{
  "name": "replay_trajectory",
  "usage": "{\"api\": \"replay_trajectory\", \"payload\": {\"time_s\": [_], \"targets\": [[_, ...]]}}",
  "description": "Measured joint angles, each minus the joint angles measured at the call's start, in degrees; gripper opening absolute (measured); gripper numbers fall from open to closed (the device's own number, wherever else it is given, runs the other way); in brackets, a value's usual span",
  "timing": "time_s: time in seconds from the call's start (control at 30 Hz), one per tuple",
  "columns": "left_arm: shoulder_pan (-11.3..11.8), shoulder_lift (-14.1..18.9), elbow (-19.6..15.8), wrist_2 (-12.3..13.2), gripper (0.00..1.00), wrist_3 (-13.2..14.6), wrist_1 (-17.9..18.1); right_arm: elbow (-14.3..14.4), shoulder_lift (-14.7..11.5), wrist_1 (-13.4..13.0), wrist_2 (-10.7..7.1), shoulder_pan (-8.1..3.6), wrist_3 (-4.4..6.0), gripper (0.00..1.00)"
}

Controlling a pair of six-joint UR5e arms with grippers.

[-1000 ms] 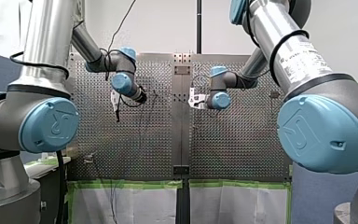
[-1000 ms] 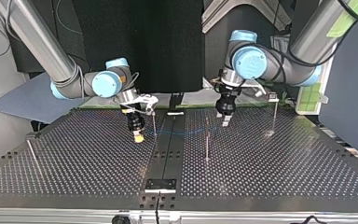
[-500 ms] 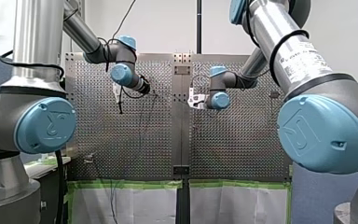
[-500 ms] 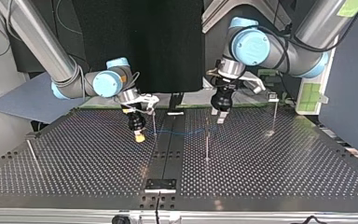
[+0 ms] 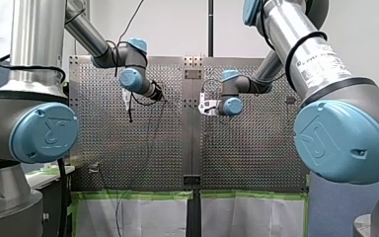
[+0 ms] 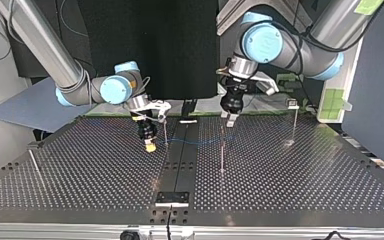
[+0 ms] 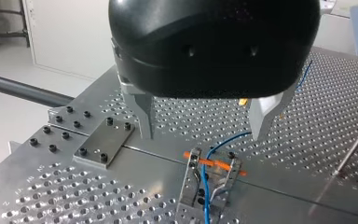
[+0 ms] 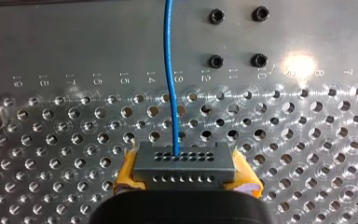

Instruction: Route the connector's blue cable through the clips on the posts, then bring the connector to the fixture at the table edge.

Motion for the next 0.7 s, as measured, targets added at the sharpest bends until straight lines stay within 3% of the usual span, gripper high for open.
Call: {"api": "replay_trajectory", "payload": {"time_s": [0.4,0.7], "targets": [[-0.2,-0.1,-0.2,-3.7,1.00,1.5,0.6,0.0,0.0,0.2,0.01,0.08,0.00,0.00],[0.1,-1.3,-0.3,-4.3,1.00,2.8,1.3,0.0,0.0,0.1,0.02,0.07,0.02,0.00]]}}
